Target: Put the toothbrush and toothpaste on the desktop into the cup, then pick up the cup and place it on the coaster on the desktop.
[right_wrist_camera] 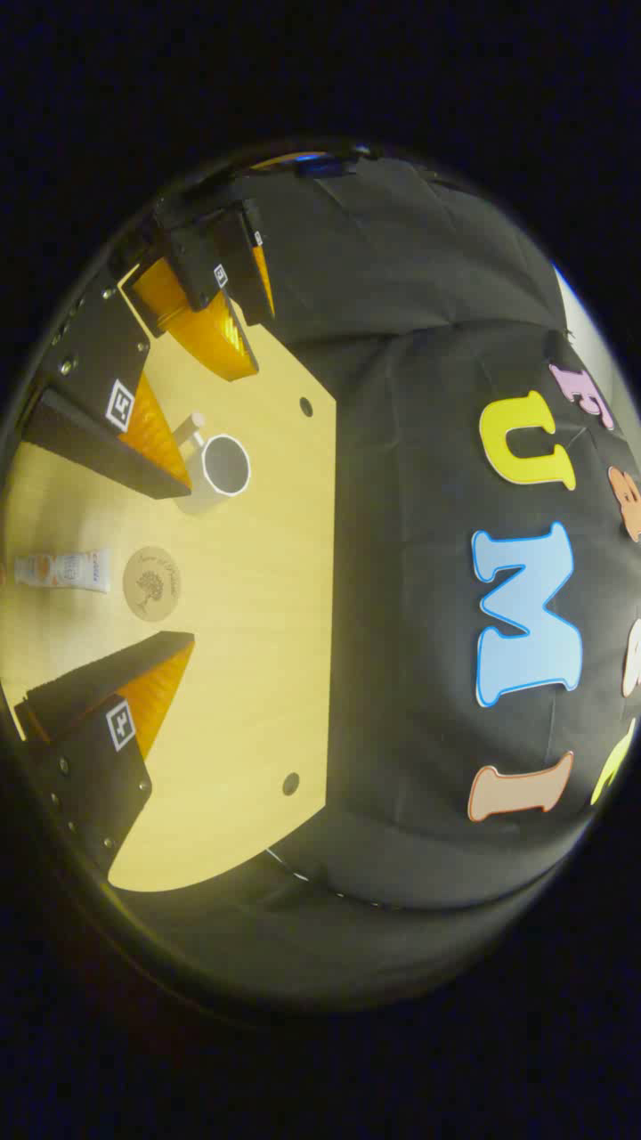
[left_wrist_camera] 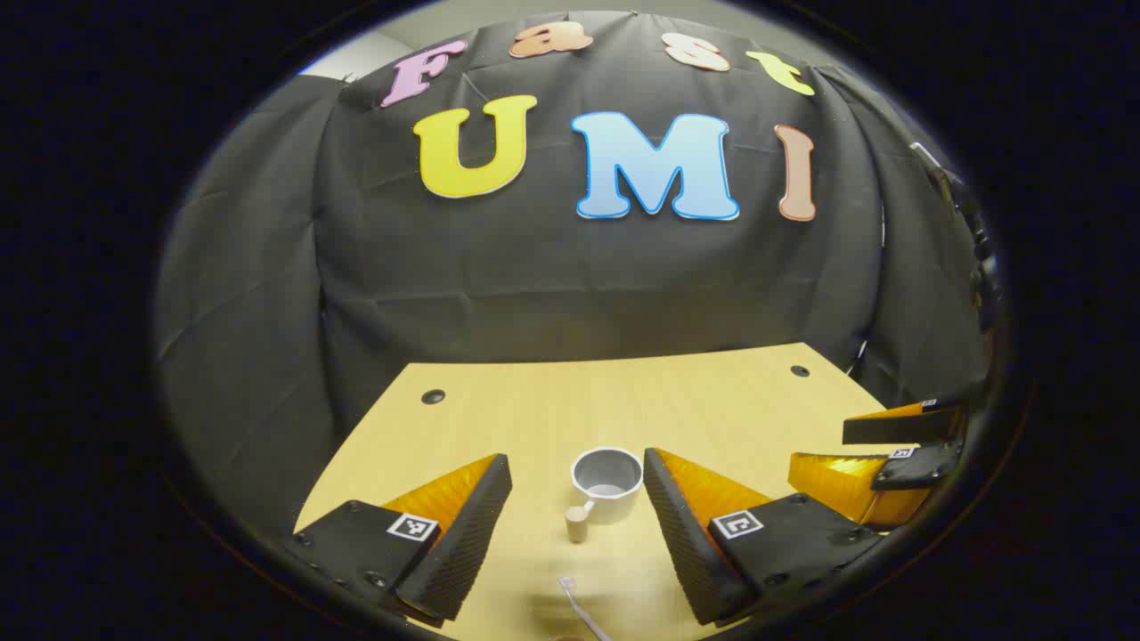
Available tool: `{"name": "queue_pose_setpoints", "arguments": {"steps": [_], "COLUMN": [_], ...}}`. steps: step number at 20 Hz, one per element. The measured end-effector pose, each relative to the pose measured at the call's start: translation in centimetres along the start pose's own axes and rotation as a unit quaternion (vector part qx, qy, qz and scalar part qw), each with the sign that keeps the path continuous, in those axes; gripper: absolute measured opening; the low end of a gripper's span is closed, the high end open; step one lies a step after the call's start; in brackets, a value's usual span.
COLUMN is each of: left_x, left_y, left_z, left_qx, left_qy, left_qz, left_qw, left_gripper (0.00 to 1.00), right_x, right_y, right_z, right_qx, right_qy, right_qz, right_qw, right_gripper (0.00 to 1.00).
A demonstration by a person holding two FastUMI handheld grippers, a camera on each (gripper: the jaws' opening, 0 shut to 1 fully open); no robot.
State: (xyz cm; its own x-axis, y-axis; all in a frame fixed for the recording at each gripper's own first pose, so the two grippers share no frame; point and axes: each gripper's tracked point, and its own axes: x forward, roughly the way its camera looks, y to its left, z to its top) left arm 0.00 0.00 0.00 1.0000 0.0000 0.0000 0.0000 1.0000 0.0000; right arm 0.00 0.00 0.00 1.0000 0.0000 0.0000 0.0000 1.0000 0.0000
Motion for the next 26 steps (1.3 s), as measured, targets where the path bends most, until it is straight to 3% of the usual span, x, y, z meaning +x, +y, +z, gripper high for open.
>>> {"name": "queue_pose_setpoints", "arguments": {"steps": [5,6,7,8,12,16,21,23,26], "left_x": [0.4,0.5,0.5,0.6,0.5,0.6,0.5,0.7,0.7], "left_y": [0.0,0.0,0.1,0.0,-0.1,-0.4,-0.5,-0.5,-0.8], "left_z": [-2.4,-2.8,-3.2,-3.5,-4.0,-4.9,-8.4,-9.2,-12.3], "left_qx": [0.0,0.001,0.001,0.002,0.001,0.0,-0.006,-0.008,-0.009], "left_qy": [0.027,0.031,0.035,0.037,0.043,0.058,0.1,0.117,0.147], "left_qz": [0.001,0.001,0.002,0.002,0.002,0.001,0.004,0.005,0.006], "left_qw": [1.0,1.0,0.999,0.999,0.999,0.998,0.995,0.993,0.989], "left_gripper": [1.0,0.96,1.0,0.96,1.0,0.96,1.0,0.92,1.0], "right_x": [0.7,0.8,0.9,1.0,1.2,1.4,1.4,1.6,1.9], "right_y": [0.2,0.2,0.3,0.3,0.3,0.2,-0.3,-0.3,-0.6], "right_z": [-1.9,-2.3,-2.5,-2.7,-3.1,-3.8,-6.3,-7.3,-10.1], "right_qx": [0.002,0.002,0.003,0.002,0.002,0.001,0.004,0.006,0.008], "right_qy": [0.028,0.033,0.036,0.039,0.043,0.053,0.086,0.103,0.136], "right_qz": [0.002,0.002,0.003,0.003,0.004,0.001,-0.006,-0.007,-0.01], "right_qw": [1.0,0.999,0.999,0.999,0.999,0.999,0.996,0.995,0.991], "right_gripper": [0.93,0.93,0.93,0.93,0.94,0.94,0.94,0.94,0.94]}}
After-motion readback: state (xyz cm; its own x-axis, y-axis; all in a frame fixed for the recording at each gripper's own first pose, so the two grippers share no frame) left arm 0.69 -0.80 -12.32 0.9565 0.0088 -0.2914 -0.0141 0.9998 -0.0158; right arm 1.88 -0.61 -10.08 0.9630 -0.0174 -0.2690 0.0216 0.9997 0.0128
